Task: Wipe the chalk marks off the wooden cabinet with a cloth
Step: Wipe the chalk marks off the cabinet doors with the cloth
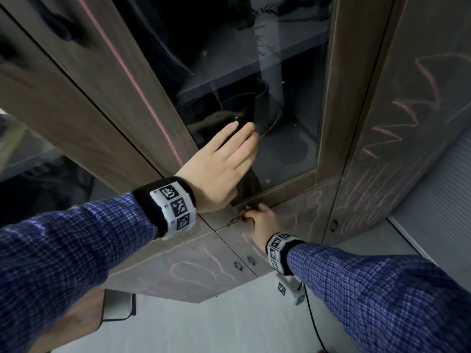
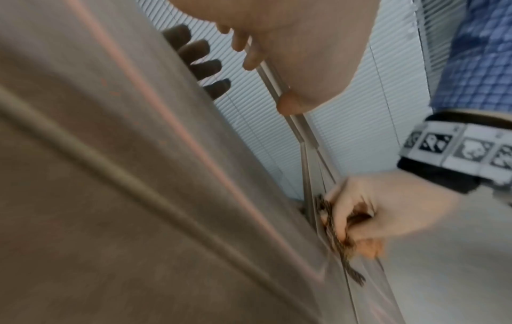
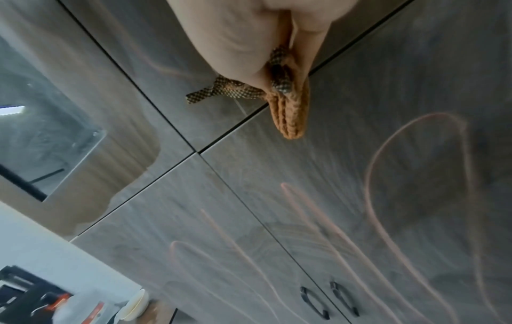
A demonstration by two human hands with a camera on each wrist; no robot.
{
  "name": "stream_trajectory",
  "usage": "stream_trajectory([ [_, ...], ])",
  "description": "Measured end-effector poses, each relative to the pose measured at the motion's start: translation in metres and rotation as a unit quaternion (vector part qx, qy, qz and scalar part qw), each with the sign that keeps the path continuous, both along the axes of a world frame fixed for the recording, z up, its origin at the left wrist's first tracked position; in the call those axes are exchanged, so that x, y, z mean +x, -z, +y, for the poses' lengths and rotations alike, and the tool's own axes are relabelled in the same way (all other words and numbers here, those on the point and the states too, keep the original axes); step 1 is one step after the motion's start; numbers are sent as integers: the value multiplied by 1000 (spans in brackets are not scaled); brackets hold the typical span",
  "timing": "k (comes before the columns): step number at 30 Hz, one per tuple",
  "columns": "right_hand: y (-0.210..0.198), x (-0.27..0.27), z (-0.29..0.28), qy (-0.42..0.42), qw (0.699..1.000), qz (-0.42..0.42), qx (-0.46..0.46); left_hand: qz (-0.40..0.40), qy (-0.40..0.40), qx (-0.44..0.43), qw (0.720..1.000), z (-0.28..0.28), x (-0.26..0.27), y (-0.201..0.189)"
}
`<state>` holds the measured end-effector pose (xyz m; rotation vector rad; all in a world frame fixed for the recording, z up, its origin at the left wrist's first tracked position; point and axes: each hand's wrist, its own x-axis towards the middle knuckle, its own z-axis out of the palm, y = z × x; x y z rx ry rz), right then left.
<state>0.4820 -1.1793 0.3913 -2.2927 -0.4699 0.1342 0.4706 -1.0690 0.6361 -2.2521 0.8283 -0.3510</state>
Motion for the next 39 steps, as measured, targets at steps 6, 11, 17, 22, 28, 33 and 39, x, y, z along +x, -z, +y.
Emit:
stream_trajectory([
  [6,-17,-25,48,-2,997,-12,77,88,35,25,995,67,-44,-4],
  [11,-20,-30,49,69,986,-13,150,71,-14,39,997,122,-76,-14],
  [17,-26,-21,38,240,891,287,256,15,-61,52,997,154,-89,-28],
  [22,-46,-19,65,226,765,446,406,16,-49,58,997,160,-91,-34],
  [28,-113,-38,94,146,687,533,472,38,-33,66,997,159,-93,-56],
  [33,-174,-30,99,180,655,530,507,14,2,37,999,159,-96,-109],
  [39,-273,-22,98,149,633,507,566,-79,14,16,997,160,-101,-179],
])
